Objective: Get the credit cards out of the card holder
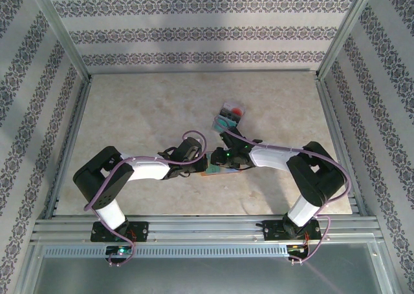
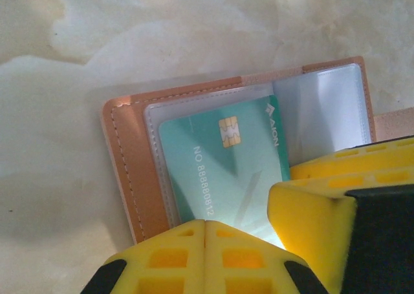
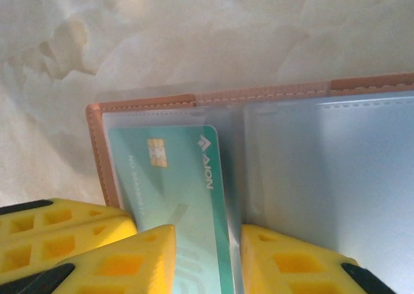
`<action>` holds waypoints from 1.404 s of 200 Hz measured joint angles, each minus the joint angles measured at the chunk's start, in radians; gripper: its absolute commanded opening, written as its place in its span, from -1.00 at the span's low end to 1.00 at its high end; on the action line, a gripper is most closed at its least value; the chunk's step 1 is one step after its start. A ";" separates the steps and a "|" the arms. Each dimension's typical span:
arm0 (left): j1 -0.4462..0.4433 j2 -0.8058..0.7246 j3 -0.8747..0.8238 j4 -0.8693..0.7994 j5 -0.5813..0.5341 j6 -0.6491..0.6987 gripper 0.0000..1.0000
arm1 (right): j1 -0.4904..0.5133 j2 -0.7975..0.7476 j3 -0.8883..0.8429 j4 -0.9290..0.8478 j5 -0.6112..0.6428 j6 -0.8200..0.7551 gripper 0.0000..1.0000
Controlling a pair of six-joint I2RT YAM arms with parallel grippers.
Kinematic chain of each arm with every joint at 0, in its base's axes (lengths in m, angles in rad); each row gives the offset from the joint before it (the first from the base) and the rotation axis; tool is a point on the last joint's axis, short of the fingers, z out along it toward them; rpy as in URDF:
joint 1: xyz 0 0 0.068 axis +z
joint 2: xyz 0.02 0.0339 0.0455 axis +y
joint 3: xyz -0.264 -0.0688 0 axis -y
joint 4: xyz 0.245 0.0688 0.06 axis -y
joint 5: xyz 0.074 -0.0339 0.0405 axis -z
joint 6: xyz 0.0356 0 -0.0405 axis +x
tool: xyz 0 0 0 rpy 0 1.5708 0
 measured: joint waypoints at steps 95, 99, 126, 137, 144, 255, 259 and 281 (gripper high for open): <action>0.000 0.009 0.009 0.000 0.000 0.000 -0.89 | -0.065 -0.017 -0.088 0.150 -0.140 0.007 -0.34; 0.000 0.009 0.009 0.000 0.000 0.000 -0.89 | -0.065 -0.017 -0.088 0.150 -0.140 0.007 -0.34; 0.000 0.009 0.009 0.000 0.000 0.000 -0.89 | -0.065 -0.017 -0.090 0.152 -0.138 0.006 -0.30; 0.000 0.009 0.010 0.000 0.000 0.000 -0.89 | -0.064 -0.017 -0.090 0.152 -0.136 0.006 -0.30; 0.000 0.009 0.010 0.000 0.000 0.000 -0.89 | -0.064 -0.016 -0.090 0.152 -0.134 0.007 -0.30; 0.007 0.010 0.010 -0.004 -0.012 0.000 -0.81 | -0.062 0.006 -0.134 0.296 -0.221 0.045 -0.35; 0.007 0.010 0.010 -0.004 -0.012 0.000 -0.80 | -0.064 0.006 -0.137 0.301 -0.227 0.045 -0.35; 0.007 0.010 0.010 -0.004 -0.012 0.000 -0.80 | -0.077 0.006 -0.159 0.348 -0.258 0.064 -0.38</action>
